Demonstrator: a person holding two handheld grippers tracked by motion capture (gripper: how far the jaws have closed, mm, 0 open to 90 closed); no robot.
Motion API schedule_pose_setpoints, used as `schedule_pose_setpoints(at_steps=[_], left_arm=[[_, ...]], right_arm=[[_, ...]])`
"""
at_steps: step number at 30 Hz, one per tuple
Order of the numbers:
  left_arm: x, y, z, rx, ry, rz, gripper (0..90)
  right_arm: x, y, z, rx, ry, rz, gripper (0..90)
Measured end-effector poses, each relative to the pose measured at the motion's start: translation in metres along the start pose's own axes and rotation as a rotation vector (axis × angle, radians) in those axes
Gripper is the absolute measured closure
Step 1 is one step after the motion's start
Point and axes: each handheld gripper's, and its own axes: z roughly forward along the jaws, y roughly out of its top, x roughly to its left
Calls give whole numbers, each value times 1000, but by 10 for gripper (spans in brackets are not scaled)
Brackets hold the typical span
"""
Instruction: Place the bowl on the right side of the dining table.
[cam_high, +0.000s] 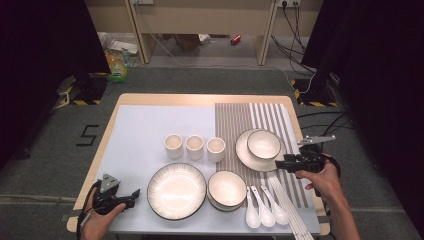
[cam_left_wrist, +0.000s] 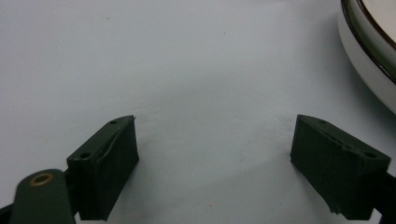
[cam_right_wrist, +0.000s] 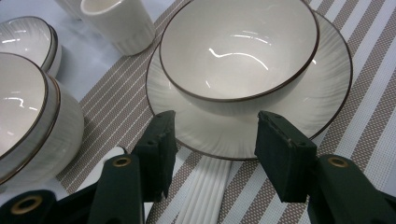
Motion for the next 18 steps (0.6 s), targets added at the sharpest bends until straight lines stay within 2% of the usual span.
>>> schedule_pose_setpoints(at_steps=[3, 18], left_arm=[[0, 0, 0, -2, 0, -1, 139], [0, 0, 0, 3, -3, 0, 139]], right_arm=[[2, -2, -1, 7, -11, -11, 481], [10, -9, -1, 9, 13, -15, 481]])
